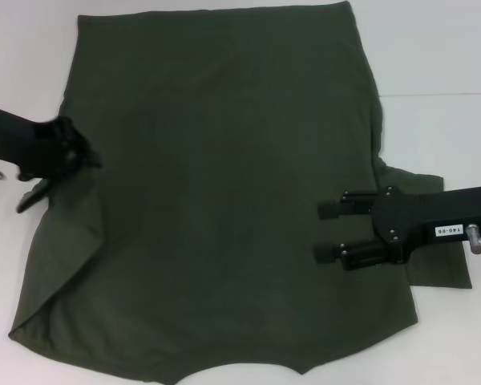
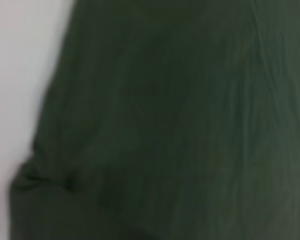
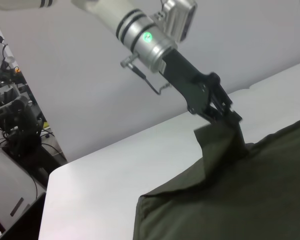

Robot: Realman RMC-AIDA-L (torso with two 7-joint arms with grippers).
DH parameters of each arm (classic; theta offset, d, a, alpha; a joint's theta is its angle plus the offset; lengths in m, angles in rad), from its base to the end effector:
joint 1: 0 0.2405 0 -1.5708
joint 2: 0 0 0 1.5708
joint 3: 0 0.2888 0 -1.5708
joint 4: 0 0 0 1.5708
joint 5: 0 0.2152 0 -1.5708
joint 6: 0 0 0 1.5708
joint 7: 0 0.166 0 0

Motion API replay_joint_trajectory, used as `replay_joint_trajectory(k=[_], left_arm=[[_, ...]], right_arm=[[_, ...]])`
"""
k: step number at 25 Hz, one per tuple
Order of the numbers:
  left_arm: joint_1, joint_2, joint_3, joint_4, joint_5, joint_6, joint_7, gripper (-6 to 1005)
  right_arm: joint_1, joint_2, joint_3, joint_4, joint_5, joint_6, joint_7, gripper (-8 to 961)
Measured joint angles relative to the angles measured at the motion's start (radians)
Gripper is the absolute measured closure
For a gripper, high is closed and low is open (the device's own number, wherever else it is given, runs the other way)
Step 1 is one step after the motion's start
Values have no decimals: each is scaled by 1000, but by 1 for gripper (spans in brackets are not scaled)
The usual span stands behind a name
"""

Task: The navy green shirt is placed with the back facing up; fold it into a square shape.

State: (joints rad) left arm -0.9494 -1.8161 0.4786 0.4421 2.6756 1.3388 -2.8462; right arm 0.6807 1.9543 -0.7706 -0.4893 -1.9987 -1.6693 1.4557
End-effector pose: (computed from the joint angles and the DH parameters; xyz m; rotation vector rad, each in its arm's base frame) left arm -0.2757 0.4782 0.0483 -1.8422 -2.0887 -0.2193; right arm 0.2520 0.3724 -0.0205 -2.9577 0.6354 0.6978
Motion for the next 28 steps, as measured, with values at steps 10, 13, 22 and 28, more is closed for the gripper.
replay_joint_trajectory(k=[10, 13, 22, 28], left_arm=[[6, -136, 6, -7, -66, -171, 42, 509], [6, -149, 7, -8, -69, -173, 51, 424], [128, -91, -2, 42, -295, -29, 196, 223], [273, -68, -3, 43, -446, -74, 264, 126]], right_arm=[[1, 0, 0, 0, 0, 16, 12, 68], [2, 0, 1, 0, 0, 16, 13, 68], [6, 0, 4, -5, 0, 16, 28, 71], [5, -2, 5, -10, 0, 14, 35, 73]])
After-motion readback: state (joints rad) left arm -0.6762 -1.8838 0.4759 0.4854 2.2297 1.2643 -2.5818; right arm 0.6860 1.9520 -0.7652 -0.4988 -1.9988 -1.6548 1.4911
